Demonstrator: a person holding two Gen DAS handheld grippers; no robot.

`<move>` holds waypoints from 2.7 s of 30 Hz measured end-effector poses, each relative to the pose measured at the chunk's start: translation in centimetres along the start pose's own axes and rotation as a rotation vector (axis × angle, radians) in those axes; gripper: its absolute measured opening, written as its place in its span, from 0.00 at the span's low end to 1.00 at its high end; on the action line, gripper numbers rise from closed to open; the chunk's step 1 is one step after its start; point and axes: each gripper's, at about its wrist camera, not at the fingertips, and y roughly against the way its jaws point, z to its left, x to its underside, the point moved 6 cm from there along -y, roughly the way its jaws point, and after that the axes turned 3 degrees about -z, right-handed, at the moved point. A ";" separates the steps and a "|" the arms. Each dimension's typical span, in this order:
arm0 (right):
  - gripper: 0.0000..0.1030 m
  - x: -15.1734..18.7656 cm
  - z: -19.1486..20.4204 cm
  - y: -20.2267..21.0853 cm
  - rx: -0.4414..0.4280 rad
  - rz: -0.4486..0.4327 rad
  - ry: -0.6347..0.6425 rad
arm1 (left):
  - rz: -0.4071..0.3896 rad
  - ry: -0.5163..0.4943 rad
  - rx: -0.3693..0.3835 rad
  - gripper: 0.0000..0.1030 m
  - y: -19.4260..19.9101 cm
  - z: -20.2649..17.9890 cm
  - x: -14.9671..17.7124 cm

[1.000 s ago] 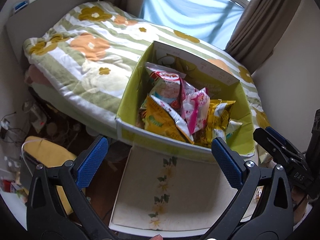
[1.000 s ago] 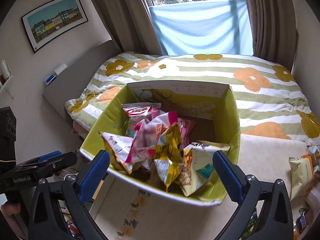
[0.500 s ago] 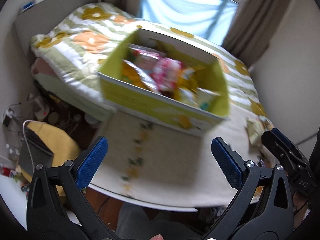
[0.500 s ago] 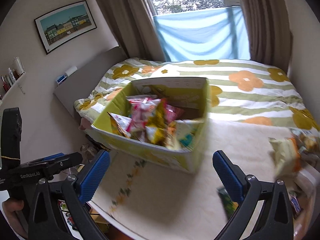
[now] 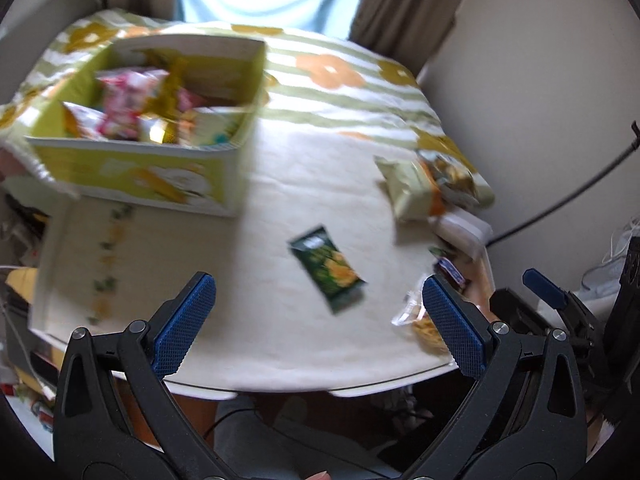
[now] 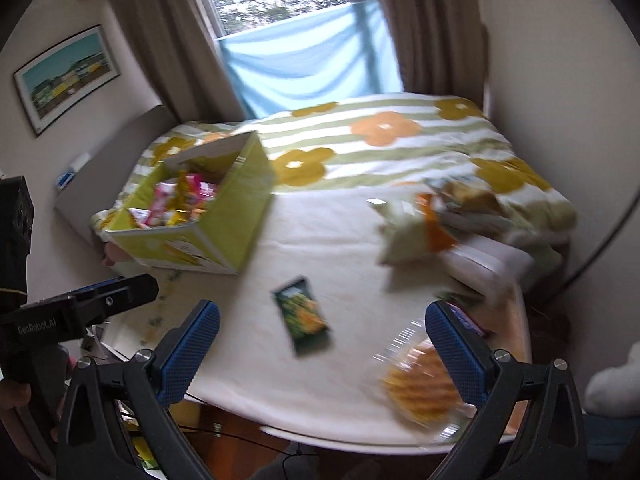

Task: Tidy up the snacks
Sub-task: 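Move both tools back over the table toward the remaining snacks, then grasp the green cracker packet with the left tool while the right tool grasps the waffle packet, then carry both packets into the yellow box and open both tools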

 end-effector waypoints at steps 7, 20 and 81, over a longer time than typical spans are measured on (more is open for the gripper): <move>0.99 3.0 -5.8 -1.3 0.045 0.086 -0.003 | 0.078 -0.005 0.005 1.00 -6.3 -2.7 1.2; 0.99 6.9 -9.3 -5.8 0.011 0.211 0.086 | 0.169 0.038 -0.122 0.85 -16.9 -1.0 2.1; 0.70 6.4 -6.2 -7.9 -0.092 0.329 0.332 | 0.141 -0.073 -0.148 0.44 -12.0 -1.7 0.2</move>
